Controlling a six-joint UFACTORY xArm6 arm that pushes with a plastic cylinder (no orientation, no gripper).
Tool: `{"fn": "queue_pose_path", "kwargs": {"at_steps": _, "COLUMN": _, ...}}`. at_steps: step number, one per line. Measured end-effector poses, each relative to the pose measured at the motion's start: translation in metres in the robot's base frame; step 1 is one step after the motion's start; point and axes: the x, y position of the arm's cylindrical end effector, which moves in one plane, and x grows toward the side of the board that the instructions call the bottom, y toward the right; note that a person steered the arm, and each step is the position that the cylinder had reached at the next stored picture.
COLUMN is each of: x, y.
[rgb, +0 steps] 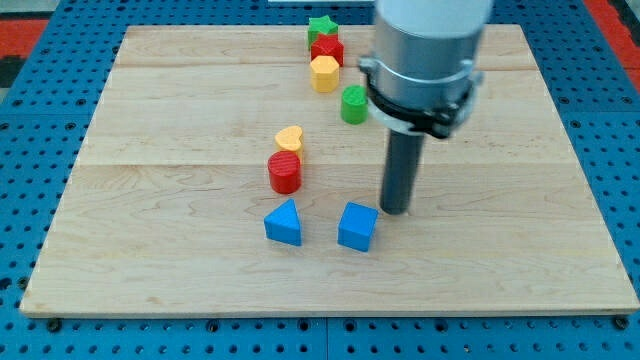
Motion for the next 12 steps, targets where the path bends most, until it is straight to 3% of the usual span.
{"fn": "queue_pose_path", "kwargs": {"at_steps": 2, "x": 0.046, "y": -0.056}}
{"fn": "queue_pose_path", "kwargs": {"at_steps": 3, "x": 0.001, "y": -0.038}}
{"fn": "queue_pose_path", "kwargs": {"at_steps": 4, "x": -0.026, "y": -0.057}}
{"fn": "queue_pose_path", "kwargs": {"at_steps": 6, "x": 0.019, "y": -0.072}}
{"fn": "queue_pose_path", "kwargs": {"at_steps": 7, "x": -0.027, "y": -0.06}}
{"fn": "queue_pose_path", "kwargs": {"at_steps": 8, "x": -0.026, "y": -0.105}}
{"fn": "queue_pose_path", "kwargs": {"at_steps": 9, "x": 0.018, "y": -0.103}}
{"fn": "queue_pose_path", "kwargs": {"at_steps": 10, "x": 0.003, "y": -0.095}}
{"fn": "queue_pose_path", "kwargs": {"at_steps": 11, "x": -0.055, "y": -0.051}}
{"fn": "queue_pose_path", "kwargs": {"at_steps": 12, "x": -0.095, "y": -0.079}}
